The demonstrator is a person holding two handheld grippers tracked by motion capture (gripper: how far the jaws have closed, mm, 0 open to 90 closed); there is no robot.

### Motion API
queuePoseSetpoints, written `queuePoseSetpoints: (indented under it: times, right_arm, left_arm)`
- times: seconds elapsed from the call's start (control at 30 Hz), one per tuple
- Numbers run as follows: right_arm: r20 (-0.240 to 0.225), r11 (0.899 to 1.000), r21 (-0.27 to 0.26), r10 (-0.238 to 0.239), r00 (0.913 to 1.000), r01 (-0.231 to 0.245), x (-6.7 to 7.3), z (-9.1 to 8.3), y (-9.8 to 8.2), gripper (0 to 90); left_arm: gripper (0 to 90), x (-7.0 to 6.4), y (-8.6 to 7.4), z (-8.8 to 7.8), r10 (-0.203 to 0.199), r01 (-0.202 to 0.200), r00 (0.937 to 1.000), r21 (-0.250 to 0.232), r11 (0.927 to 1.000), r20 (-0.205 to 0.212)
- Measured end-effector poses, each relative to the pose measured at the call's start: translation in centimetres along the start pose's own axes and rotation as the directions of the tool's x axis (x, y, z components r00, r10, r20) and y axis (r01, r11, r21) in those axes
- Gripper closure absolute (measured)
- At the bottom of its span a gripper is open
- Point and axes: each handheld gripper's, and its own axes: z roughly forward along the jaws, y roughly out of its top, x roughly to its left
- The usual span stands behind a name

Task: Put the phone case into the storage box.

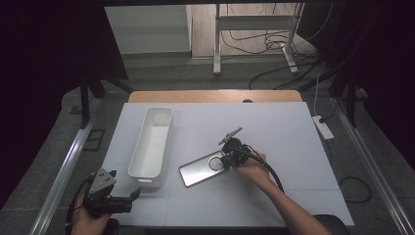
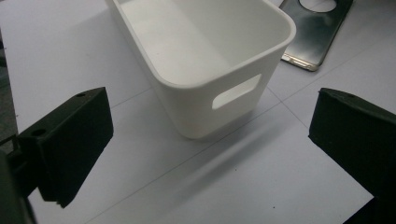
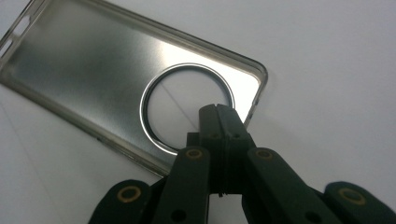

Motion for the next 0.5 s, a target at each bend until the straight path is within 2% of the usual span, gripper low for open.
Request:
queuePoseSetpoints:
  times: [0.33, 0.5]
  right_arm:
    - [0.034, 0.998, -0.025, 0.058, 0.9977, -0.057, -2.0, -0.6, -0.3, 89.9]
    - [0.041, 0.998, -0.03, 0.061, 0.9973, -0.06, -2.4, -0.6, -0.3, 89.9]
  left_arm:
    - [0.7, 0.0, 0.0, 0.0, 0.001, -0.001, 1.0, 0.002, 1.0, -0.001]
    - [0.7, 0.0, 0.0, 0.1, 0.001, -0.001, 1.0, 0.004, 1.0, -0.001]
